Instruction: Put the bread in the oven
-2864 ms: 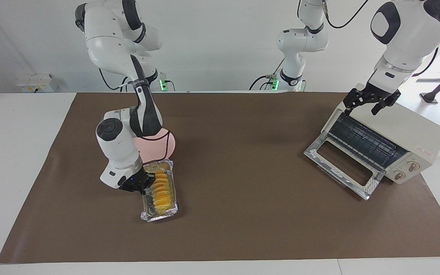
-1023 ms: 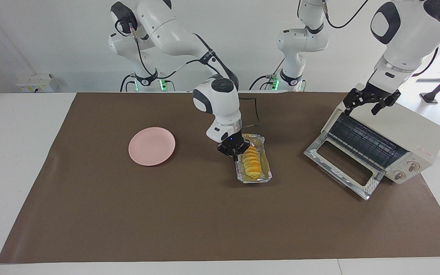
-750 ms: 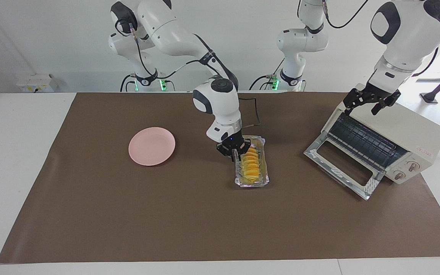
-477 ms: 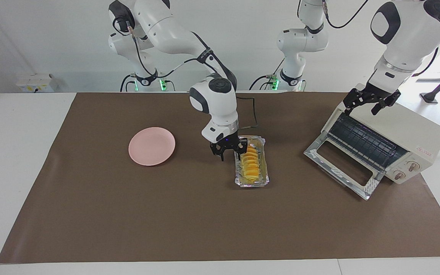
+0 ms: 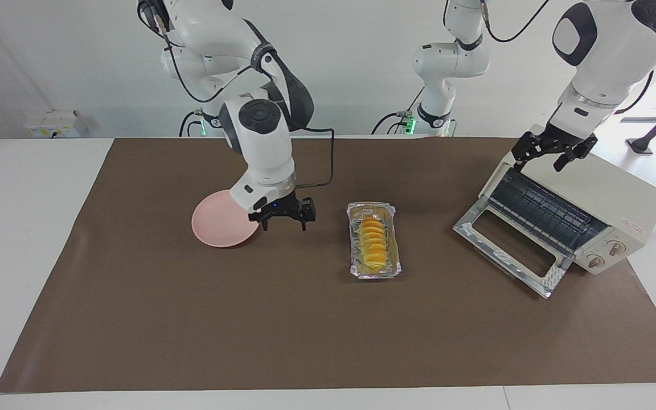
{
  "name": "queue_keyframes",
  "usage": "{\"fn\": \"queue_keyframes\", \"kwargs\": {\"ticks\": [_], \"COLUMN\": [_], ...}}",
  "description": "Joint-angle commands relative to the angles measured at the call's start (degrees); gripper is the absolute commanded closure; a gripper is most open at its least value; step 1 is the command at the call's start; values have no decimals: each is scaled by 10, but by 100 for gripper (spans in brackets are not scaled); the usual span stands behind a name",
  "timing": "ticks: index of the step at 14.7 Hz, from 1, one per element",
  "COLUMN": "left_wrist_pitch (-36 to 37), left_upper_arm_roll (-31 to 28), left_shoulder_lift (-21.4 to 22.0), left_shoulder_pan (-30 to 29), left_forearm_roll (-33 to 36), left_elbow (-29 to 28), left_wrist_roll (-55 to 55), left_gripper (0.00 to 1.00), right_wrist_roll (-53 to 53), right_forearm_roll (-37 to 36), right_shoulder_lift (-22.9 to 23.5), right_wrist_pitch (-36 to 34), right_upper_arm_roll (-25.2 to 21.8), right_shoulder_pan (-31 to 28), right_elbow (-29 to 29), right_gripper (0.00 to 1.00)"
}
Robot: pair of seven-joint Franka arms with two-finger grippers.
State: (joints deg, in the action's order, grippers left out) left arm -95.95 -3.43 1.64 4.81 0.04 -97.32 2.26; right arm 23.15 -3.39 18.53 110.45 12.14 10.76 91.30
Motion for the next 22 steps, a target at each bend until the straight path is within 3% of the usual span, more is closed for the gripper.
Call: {"fn": "queue_keyframes", "kwargs": {"ticks": [1,10,16,22], "left_wrist_pitch": [-3,-3,-3,-3], "left_upper_arm_roll": [-1,-1,-1,-1], "left_shoulder_lift": [10,10,10,10], "left_shoulder_pan": [-2,-2,-2,-2], "left_forearm_roll": [-8,-8,-8,-8], "left_elbow": [-12,-12,-12,-12], "left_wrist_roll": [5,5,5,5], "left_gripper": [0,0,0,0], "right_wrist_roll": [-109,-324,-327,-306], "right_forearm_roll": [8,9,29,81], "right_shoulder_lift": [-30,-110,-191,-214], "right_wrist_pitch": [-40,-174,-233,-247], "right_upper_arm_roll": [9,8,7,-13], "right_shoulder_pan": [-52,-170,-221,-241], "right_elbow": [12,13,37,42], "right_gripper": [0,0,0,0]}}
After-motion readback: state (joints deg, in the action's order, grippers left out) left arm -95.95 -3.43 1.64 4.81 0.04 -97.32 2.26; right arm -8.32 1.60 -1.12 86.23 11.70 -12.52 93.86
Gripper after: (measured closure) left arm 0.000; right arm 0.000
